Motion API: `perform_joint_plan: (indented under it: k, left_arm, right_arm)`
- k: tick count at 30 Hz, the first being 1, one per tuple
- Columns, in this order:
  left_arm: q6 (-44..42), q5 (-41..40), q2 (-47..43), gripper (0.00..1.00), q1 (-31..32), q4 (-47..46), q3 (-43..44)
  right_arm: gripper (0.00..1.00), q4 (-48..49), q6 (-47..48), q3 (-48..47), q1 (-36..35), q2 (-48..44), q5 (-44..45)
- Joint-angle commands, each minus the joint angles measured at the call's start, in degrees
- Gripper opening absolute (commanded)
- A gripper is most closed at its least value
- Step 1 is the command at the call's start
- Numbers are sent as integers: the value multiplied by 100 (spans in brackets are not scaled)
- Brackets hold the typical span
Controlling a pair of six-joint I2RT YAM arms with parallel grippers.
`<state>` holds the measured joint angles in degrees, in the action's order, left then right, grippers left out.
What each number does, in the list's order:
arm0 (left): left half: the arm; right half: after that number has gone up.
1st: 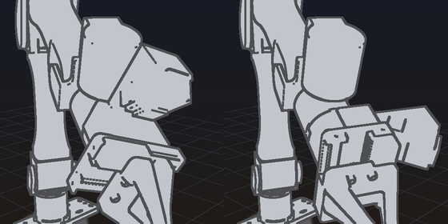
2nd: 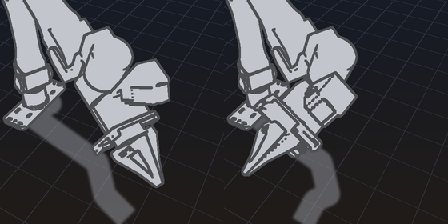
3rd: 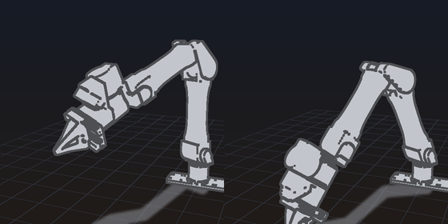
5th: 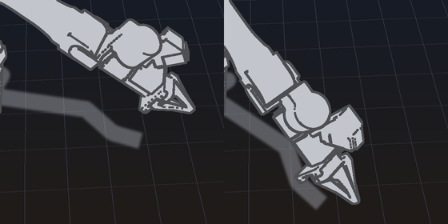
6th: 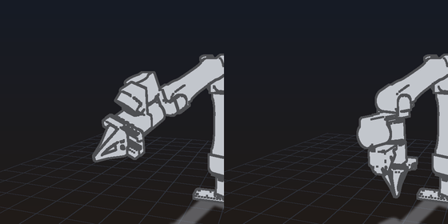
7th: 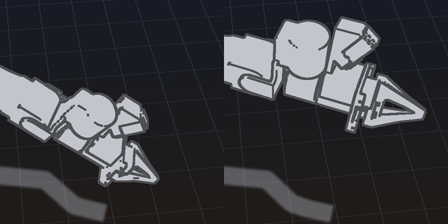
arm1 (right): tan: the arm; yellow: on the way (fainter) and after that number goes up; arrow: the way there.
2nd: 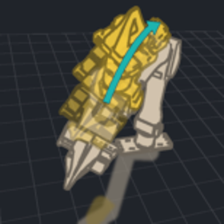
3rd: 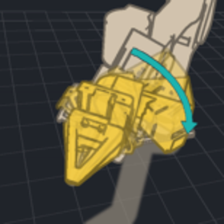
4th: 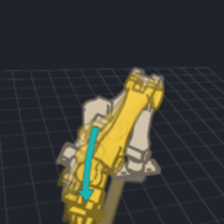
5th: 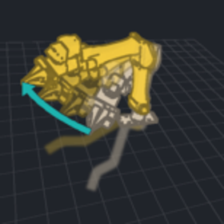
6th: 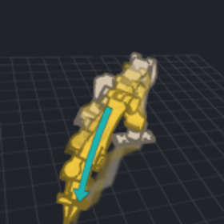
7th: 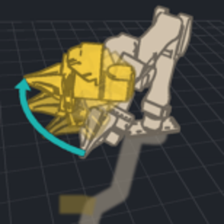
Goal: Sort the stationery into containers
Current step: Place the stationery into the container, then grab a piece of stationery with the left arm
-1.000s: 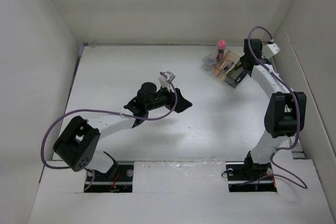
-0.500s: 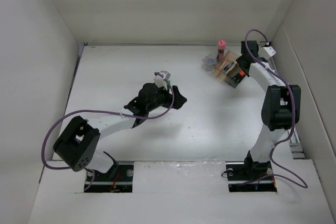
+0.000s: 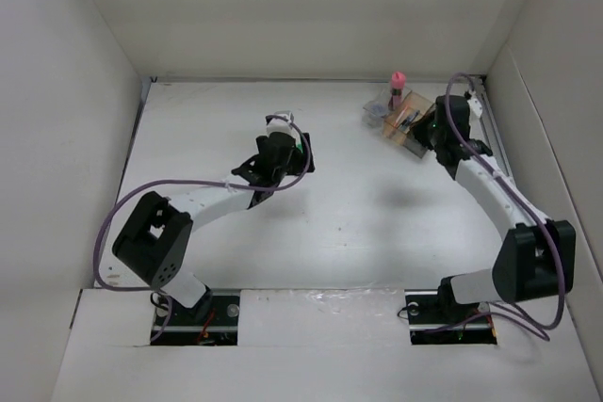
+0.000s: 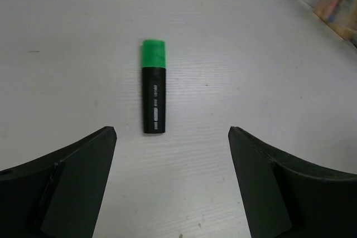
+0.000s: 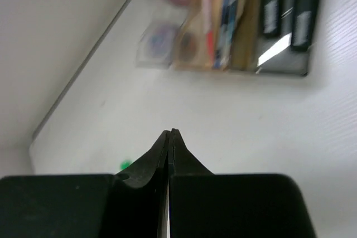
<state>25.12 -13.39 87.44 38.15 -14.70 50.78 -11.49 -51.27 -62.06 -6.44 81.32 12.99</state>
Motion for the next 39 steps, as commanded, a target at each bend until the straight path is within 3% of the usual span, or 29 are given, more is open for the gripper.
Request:
perform_joint_plan:
  k: [1, 5, 7, 10, 11, 15, 18, 25, 30, 32, 36, 37, 39]
  left_arm:
    - [36, -665, 256, 79, -141, 565, 353]
    - [36, -727, 694, 79, -141, 854, 748]
    - [-16, -727, 1062, 79, -141, 1117, 1115]
    - [-69, -613, 1406, 79, -194, 1320, 1442]
    - [-139, -534, 1486, 78, -194, 1320, 1626]
    - [-210, -533, 1864, 78, -194, 1619, 2075]
    - [-262, -586, 2128, 78, -194, 1803, 2286]
    - [-262, -700, 2664, 72, -194, 2076, 2673]
    - [-324, -762, 2981, 65, -194, 2252, 2884]
    - [-324, -762, 3130, 56, -194, 2252, 2937]
    - [-324, -762, 3130, 24, -194, 2252, 2937]
    - [-272, -762, 3130, 11, -194, 2252, 2937]
    - [-210, -666, 2920, 0, -194, 2165, 2815]
  right_arm:
    - [0, 586, -59, 413, -462, -563, -921]
    - [0, 533, -59, 871, -972, -1363, -1087]
    - [5, 446, -59, 985, -1061, -1705, -1193]
    - [18, 164, -7, 986, -1263, -2039, -1194]
    - [34, 25, 46, 986, -1359, -2111, -1194]
    - [58, -345, 160, 924, -1518, -2331, -1072]
    - [68, -565, 213, 924, -1571, -2576, -1018]
    - [83, -1039, 266, 871, -1624, -2990, -895]
    - [88, -1181, 319, 819, -1624, -3219, -895]
    - [88, -1233, 319, 766, -1624, -3272, -895]
    - [89, -1286, 319, 766, -1624, -3412, -825]
    - [89, -1286, 319, 766, -1624, -3412, -825]
    - [90, -1339, 319, 818, -1624, -3465, -825]
